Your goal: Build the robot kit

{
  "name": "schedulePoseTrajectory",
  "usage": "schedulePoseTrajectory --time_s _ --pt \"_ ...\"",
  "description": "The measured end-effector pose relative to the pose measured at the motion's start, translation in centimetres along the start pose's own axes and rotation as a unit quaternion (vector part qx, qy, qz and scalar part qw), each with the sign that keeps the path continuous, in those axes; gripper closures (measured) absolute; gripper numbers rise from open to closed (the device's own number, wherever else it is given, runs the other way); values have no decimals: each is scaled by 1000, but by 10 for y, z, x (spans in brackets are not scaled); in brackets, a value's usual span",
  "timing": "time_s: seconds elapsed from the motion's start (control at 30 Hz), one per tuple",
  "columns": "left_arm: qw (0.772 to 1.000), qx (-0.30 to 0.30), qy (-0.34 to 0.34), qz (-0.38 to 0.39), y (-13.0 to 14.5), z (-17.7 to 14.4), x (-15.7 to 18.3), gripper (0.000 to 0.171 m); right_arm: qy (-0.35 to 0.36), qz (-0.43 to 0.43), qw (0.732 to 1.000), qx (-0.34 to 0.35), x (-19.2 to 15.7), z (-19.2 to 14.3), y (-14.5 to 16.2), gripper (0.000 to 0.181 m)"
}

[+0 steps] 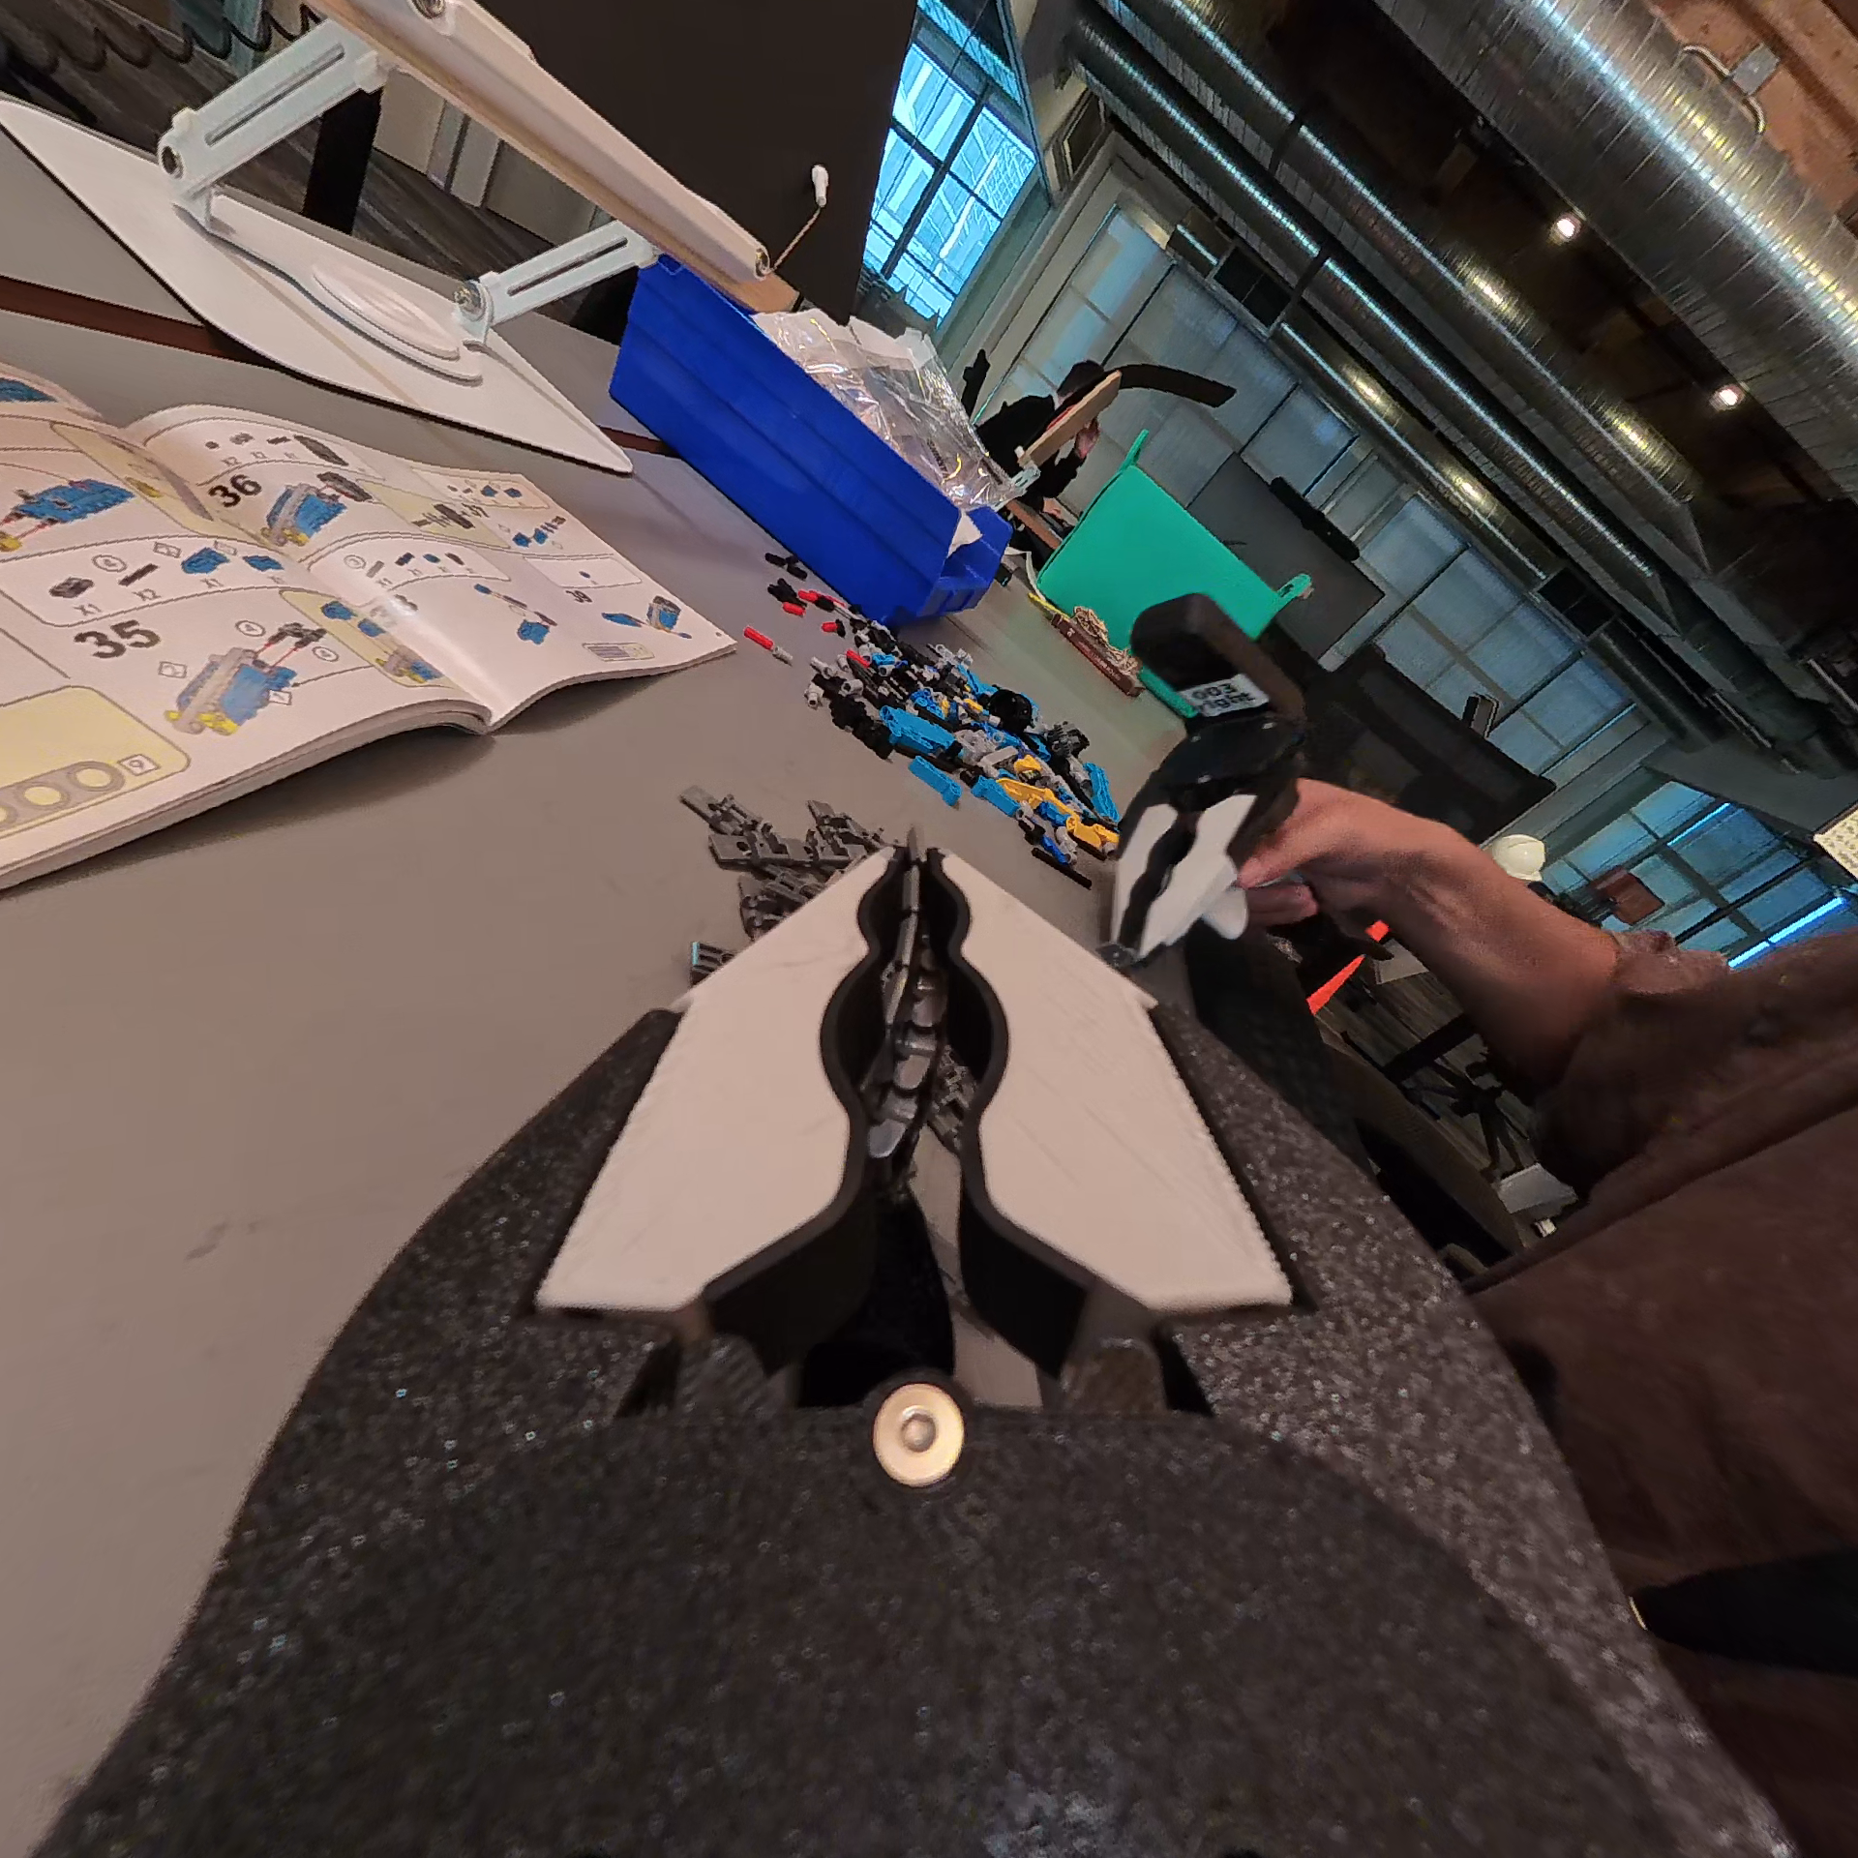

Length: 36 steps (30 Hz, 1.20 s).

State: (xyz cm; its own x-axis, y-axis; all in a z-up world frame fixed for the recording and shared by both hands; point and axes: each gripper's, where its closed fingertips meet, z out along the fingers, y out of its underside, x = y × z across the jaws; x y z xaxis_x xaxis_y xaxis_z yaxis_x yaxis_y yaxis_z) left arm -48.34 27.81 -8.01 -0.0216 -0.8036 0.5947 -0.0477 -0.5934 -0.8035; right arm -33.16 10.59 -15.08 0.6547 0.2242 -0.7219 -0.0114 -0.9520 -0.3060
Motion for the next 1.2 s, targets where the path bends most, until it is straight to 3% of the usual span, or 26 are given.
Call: schedulePoseTrajectory --time_s 0.13,0.47,0.5,0.57,0.6,0.67,0.9,1.07,1.2 --pt "1000 -1 1 1 0 0 0 169 18 9 1000 -2 12 1 6 171" --pt "1000 -1 3 -1 0 0 0 169 97 -73 993 5 26 -8 -1 171" --pt "1000 -1 3 -1 0 0 1 169 67 -62 996 -5 18 -5 3 171" --pt "1000 -1 4 0 0 0 1 169 -84 15 996 16 -21 -3 -2 171" --pt "1000 -1 4 -1 0 0 1 169 -118 49 992 9 -26 -3 -1 171" --pt "1000 -1 5 -1 0 0 1 169 -31 30 999 -32 3 6 15 171" --pt "1000 -2 6 -1 0 0 1 169 75 -52 996 -6 22 -5 1 170" --pt "1000 -2 7 -1 0 0 1 169 103 -105 989 -9 25 -7 1 170" --pt "1000 -2 8 -1 0 0 1 169 -86 11 996 -3 -23 1 3 171"
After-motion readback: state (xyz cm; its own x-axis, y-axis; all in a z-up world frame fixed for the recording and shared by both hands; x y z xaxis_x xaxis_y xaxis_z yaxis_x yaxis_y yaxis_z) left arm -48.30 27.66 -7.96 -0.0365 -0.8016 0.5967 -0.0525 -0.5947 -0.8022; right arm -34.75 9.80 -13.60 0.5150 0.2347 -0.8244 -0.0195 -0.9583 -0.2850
